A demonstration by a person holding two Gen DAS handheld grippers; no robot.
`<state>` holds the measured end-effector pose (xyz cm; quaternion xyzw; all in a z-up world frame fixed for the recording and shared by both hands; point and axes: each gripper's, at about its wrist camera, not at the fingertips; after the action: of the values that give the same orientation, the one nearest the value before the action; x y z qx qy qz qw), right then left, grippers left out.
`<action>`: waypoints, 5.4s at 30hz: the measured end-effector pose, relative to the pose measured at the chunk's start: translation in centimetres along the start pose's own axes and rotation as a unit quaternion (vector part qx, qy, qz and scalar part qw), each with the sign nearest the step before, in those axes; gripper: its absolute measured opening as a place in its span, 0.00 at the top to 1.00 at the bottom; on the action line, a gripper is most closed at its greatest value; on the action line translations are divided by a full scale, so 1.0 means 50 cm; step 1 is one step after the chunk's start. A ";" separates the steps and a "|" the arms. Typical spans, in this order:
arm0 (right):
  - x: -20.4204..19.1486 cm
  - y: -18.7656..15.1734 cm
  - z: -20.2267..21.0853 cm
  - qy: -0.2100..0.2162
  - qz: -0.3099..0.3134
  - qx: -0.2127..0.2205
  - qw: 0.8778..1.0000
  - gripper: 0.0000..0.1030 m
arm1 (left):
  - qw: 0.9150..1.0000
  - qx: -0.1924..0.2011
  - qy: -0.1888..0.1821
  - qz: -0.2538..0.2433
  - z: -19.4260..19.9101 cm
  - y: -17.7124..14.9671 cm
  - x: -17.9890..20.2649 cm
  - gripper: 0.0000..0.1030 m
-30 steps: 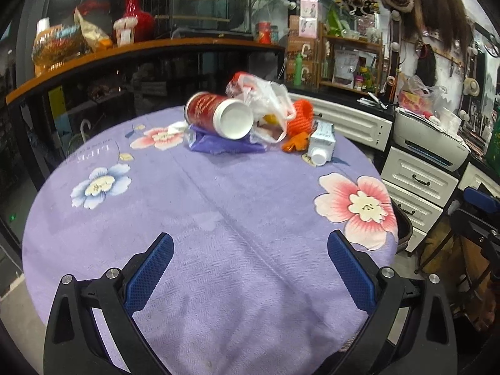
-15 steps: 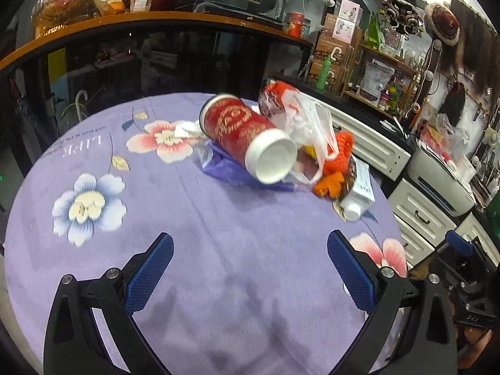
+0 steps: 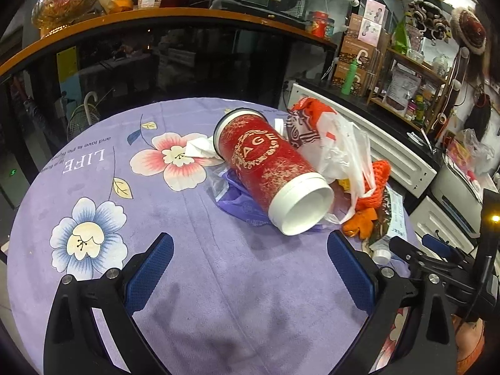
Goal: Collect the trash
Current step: 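Reach the right gripper to the green milk carton and close on it, then lift the carton with the right gripper while the left gripper grasps the red-white plastic bag, then carry the carton and bag over the bin and open both grippers, then return the right gripper to the table and grasp the red paper cup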
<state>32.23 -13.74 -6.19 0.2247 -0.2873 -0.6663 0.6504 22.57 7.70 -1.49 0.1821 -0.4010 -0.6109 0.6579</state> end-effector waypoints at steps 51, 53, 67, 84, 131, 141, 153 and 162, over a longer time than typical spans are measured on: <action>0.163 -0.003 0.026 0.028 0.021 0.063 0.997 0.49 | 0.985 -0.132 0.006 -0.115 -0.279 0.224 0.150 0.74; 0.177 -0.010 0.038 0.040 0.017 0.074 0.996 0.49 | 0.986 -0.121 -0.002 -0.119 -0.270 0.221 0.156 0.93; 0.289 -0.063 0.084 0.037 -0.024 0.104 0.994 0.49 | 0.977 0.021 -0.092 -0.193 -0.044 0.229 0.333 0.97; 0.595 -0.204 0.106 -0.096 -0.129 0.071 0.984 0.49 | 0.939 -0.138 -0.201 -0.242 -0.309 -0.056 0.671 0.97; 0.400 -0.245 -0.437 -0.033 -0.024 -0.232 0.972 0.48 | 0.965 -0.060 -0.145 -0.212 -0.183 -0.141 0.483 0.19; 0.407 -0.244 -0.399 -0.062 -0.039 -0.211 0.975 0.34 | 0.969 -0.062 -0.142 -0.194 -0.174 -0.144 0.451 0.19; 0.427 -0.184 -0.149 -0.064 -0.068 -0.081 0.992 0.28 | 0.980 -0.025 -0.113 -0.163 -0.091 -0.131 0.360 0.17; 0.335 -0.099 0.022 0.001 -0.037 0.018 0.999 0.21 | 0.987 0.004 -0.055 -0.149 -0.025 -0.108 0.248 0.13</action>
<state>26.94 -30.36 -7.51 0.2474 -0.2898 -0.6844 0.6216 19.10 -5.41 -2.41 0.2084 -0.4077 -0.7096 0.5356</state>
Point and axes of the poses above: each gripper's, at about its wrist camera, not at the fingertips, and z roughly against the way its jaws point, x to its right, y to its top, and after that the axes turned 14 degrees about -y, right-handed
